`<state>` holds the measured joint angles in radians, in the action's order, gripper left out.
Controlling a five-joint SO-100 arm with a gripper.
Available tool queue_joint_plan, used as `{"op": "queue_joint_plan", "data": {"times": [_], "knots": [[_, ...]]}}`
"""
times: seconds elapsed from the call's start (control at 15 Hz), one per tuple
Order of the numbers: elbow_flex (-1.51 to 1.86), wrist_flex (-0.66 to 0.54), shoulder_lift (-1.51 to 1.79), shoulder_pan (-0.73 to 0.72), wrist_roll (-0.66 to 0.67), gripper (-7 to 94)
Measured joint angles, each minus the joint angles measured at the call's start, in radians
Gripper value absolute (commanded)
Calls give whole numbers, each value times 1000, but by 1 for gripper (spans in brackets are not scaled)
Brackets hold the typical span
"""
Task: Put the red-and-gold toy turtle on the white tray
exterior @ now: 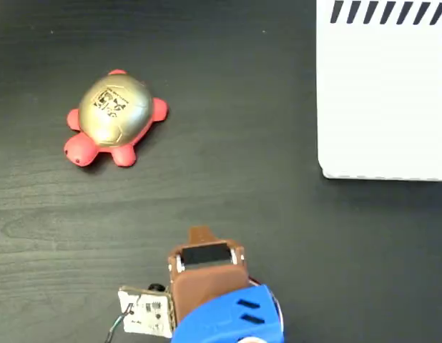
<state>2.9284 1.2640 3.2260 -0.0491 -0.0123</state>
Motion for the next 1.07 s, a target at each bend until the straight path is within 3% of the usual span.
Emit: {"op": "queue_joint_plan", "data": {"times": [0.33,0.6,0.73,0.93,1.07], "knots": [[-236,-130,-491,0,155,0],[-603,-267,-988,-17,403,0],[-844,-218,-1247,-51,460,0],[-1221,-38,-1623,-101,503,0],[-1368,61,-1753,-109,548,17]]}}
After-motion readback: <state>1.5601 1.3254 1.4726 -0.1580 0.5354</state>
